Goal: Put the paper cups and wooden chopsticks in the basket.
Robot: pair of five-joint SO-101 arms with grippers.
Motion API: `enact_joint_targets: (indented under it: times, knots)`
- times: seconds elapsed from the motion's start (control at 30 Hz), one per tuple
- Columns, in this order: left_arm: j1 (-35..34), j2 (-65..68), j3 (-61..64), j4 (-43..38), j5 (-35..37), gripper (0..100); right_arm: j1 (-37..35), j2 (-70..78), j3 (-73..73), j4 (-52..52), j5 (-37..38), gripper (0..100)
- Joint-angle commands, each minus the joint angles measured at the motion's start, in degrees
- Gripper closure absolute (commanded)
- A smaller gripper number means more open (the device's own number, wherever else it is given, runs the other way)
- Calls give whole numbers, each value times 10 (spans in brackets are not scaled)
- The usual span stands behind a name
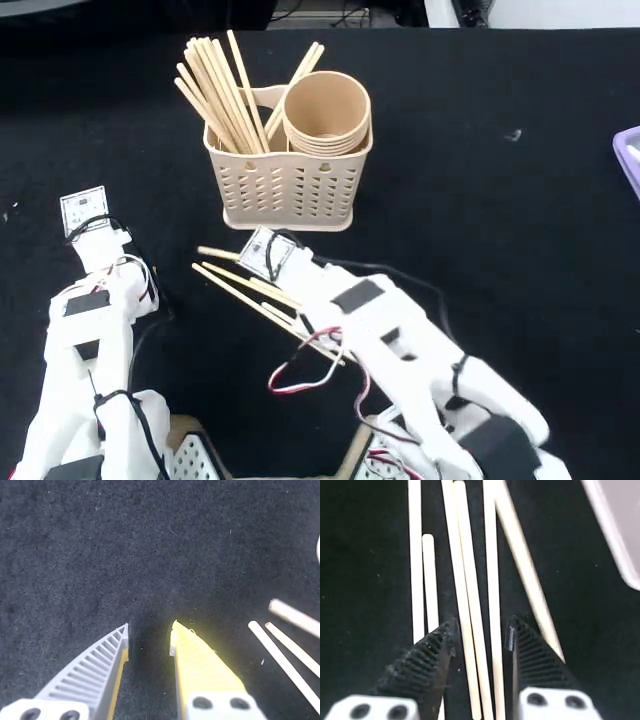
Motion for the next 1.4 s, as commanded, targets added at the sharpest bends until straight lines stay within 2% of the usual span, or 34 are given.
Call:
enact_joint_targets:
  times: [0.0, 0.07, 0.2, 0.23, 0.4, 0.5, 0.63, 0.73, 1.03, 1.37]
  knots:
    - [5, -4, -1, -9, 3, 859, -7, 24, -44, -10, -4, 832]
    - [5, -4, -1, -9, 3, 859, -7, 31, -53, -10, -3, 853]
    - [5, -4, -1, -9, 3, 859, -7, 31, -58, -7, 1, 982]
    - [5, -4, -1, -9, 3, 859, -6, 31, -58, -5, 1, 989]
    - [5, -4, 0, -9, 3, 859, 12, 30, -54, -3, 1, 988]
    - [7, -4, 0, -9, 3, 859, 63, 30, -63, -10, 6, 981]
    - [7, -4, 0, -9, 3, 859, 124, 36, -80, -8, 47, 850]
    - [7, -2, -1, -9, 3, 859, 129, 36, -78, -4, 76, 783]
    - [5, -2, 0, -9, 3, 859, 128, 45, -83, -10, 123, 820]
    - [5, -2, 0, -9, 3, 859, 140, 170, -160, 16, 146, 844]
